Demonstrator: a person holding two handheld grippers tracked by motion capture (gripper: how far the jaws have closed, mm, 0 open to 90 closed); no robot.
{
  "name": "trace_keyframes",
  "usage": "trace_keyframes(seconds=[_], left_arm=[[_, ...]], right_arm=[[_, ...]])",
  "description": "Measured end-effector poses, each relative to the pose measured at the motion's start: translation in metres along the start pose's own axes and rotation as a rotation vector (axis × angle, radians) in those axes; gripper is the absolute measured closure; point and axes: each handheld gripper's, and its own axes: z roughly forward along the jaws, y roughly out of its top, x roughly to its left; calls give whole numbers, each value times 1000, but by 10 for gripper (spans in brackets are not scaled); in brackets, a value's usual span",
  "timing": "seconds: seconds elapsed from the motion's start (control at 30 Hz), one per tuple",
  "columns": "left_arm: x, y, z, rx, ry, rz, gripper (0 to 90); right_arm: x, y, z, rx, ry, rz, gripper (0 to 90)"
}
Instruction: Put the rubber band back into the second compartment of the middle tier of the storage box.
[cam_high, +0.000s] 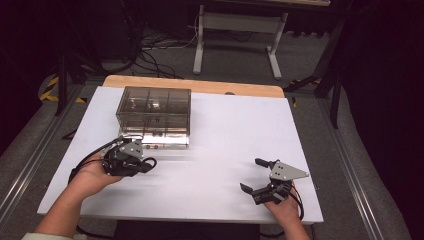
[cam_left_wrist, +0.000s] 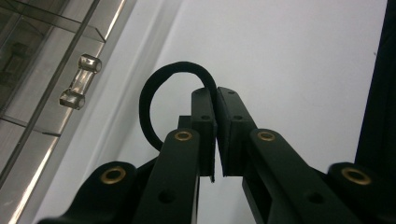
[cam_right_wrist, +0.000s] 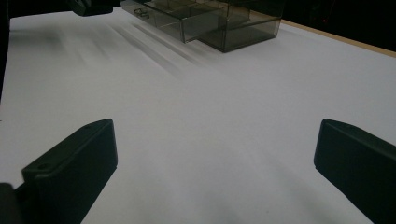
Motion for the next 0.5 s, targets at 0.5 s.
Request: trace_keyframes(seconds=[0.5], left_arm=[[9, 6, -6, -53, 37, -53, 862]], right_arm=[[0, 0, 0, 3, -1, 5, 0]])
